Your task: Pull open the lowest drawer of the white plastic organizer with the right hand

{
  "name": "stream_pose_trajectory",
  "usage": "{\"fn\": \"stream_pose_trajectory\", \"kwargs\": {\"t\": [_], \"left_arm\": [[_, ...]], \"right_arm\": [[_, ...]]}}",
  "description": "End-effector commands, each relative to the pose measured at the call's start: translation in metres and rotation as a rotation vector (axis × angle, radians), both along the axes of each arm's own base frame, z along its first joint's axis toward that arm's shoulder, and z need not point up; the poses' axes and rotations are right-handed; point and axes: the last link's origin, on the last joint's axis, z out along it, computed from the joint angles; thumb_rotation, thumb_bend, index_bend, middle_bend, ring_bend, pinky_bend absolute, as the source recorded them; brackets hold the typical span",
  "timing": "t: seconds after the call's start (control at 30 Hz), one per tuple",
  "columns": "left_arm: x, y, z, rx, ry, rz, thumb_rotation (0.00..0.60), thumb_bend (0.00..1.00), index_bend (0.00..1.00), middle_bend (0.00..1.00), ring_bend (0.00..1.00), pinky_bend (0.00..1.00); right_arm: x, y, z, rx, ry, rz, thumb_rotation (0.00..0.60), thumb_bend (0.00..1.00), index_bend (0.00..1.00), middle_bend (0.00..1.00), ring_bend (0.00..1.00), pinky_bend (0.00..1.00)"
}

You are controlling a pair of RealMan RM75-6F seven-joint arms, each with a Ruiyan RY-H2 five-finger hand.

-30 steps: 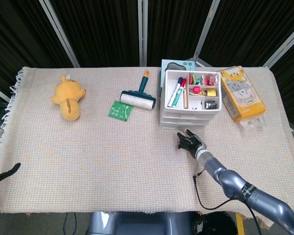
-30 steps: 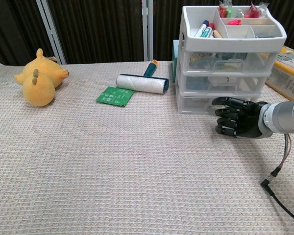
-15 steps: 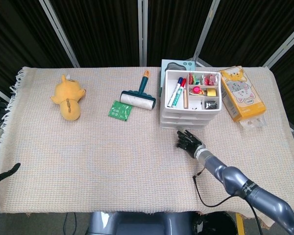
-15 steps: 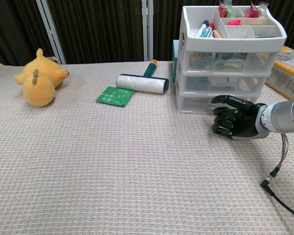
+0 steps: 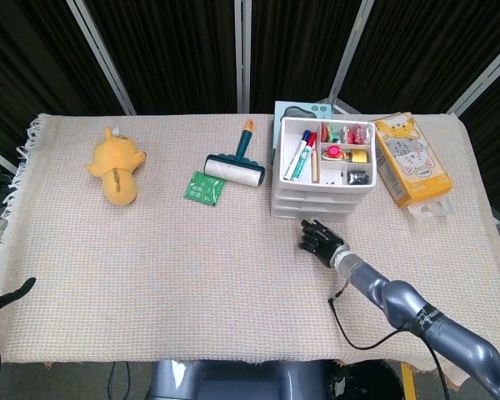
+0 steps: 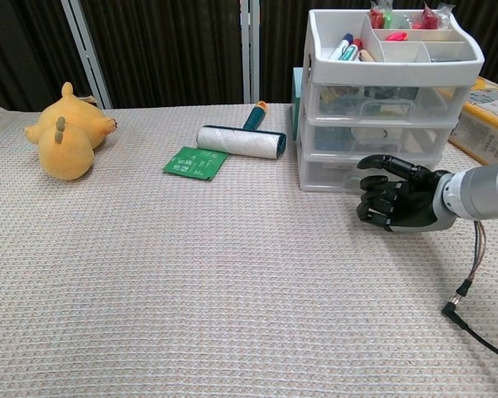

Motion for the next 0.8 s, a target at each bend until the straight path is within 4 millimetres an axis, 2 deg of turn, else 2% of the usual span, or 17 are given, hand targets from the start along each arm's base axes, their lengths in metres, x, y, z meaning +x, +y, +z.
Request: {"fn": "stream_pose_trajectory", "kwargs": {"t": [0.03, 0.67, 0.73, 0.8], "left_arm": [[0.0, 0.0, 0.0, -0.001, 0.001, -0.001, 0.6, 0.07, 0.0, 0.0, 0.0, 0.0], [0.002, -0.001, -0.002, -0.007, 0.01, -0.006, 0.6, 0.07, 0.0, 0.0, 0.0, 0.0], [0.003, -0.001, -0.002, -0.006, 0.009, -0.007, 0.6, 0.07, 0.0, 0.0, 0.0, 0.0], [0.003, -0.002, -0.003, -0.008, 0.01, -0.009, 0.6, 0.07, 0.0, 0.0, 0.0, 0.0]], "right_arm": [[-0.001, 0.002, -0.001, 0.006, -0.001, 0.0, 0.6, 0.36, 0.31, 0.86, 0.85, 0.7], [0.003, 0.021, -0.002, 0.039, -0.026, 0.057, 0.6, 0.36, 0.32, 0.86, 0.85, 0.7], [0.004, 0.024, -0.001, 0.041, -0.022, 0.069, 0.6, 0.36, 0.31, 0.86, 0.85, 0.7], [0.004, 0.026, 0.0, 0.043, -0.017, 0.079, 0.6, 0.36, 0.25, 0.86, 0.85, 0.7]]}}
